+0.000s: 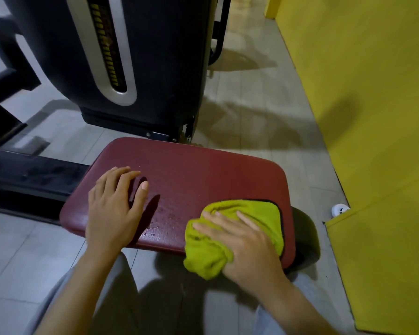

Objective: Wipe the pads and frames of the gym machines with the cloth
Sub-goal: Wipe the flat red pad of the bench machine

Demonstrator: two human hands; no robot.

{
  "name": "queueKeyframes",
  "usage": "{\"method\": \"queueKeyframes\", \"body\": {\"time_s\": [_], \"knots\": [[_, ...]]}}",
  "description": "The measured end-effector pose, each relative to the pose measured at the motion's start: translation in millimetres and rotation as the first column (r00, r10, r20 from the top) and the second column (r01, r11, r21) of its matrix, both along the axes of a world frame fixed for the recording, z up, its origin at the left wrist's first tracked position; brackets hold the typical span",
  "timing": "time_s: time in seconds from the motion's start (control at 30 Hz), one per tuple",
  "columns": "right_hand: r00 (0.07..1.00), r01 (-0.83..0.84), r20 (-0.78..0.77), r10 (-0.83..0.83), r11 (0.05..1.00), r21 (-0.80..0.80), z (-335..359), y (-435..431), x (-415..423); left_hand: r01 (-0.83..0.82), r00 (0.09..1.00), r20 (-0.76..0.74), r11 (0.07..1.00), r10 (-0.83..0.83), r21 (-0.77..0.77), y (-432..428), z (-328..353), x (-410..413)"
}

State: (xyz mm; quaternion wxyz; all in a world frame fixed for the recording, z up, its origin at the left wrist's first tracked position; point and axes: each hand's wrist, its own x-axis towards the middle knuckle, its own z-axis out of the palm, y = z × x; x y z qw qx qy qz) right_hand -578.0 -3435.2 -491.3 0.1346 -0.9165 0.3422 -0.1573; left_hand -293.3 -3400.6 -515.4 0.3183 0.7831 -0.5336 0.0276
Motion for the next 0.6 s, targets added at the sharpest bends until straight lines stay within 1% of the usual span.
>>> {"method": "queueKeyframes", "body": {"time_s": [0.1,0.17,0.23,0.3,0.37,0.43,0.47,0.53,0.6], "knots": [[0.992,0.118,0.042,-0.122,0.989,0.091,6.5,-53.5,26.9,-0.006,1.0,0.002,1.0,0.006,0.009,-0.4,-0.8,0.5],[0.97,0.232,0.045,-0.238,0.967,0.107,9.1,-99.0,47.8,-0.004,1.0,0.003,1.0,0.004,0.006,-0.5,-2.5,1.1],[0.952,0.299,0.037,-0.304,0.949,0.102,14.9,-137.8,68.9,-0.004,1.0,0.007,1.0,0.004,0.003,-0.5,-3.3,1.7],[0.933,0.36,-0.04,-0.358,0.927,0.102,19.2,-161.4,84.8,-0.005,1.0,0.009,1.0,0.005,0.003,-0.4,-3.7,1.3],[0.913,0.399,-0.118,-0.39,0.915,0.063,19.1,-165.7,90.4,-0.005,1.0,0.004,1.0,0.005,0.002,-0.3,-3.5,1.4],[0.923,0.368,-0.128,-0.363,0.93,0.012,16.7,-153.2,86.0,-0.004,1.0,-0.001,1.0,0.004,-0.006,0.5,-2.5,0.9],[0.939,0.327,-0.12,-0.323,0.945,0.012,14.7,-141.6,81.5,-0.004,1.0,-0.001,1.0,0.004,-0.015,1.2,-2.2,0.3],[0.97,0.223,-0.115,-0.215,0.973,0.054,11.9,-110.2,72.2,0.004,1.0,-0.008,0.999,-0.004,-0.048,2.5,-1.1,-0.3],[0.988,0.097,-0.125,-0.085,0.991,0.087,10.1,-68.7,64.5,0.031,0.996,-0.074,0.994,-0.039,-0.102,2.5,1.1,2.9]]}}
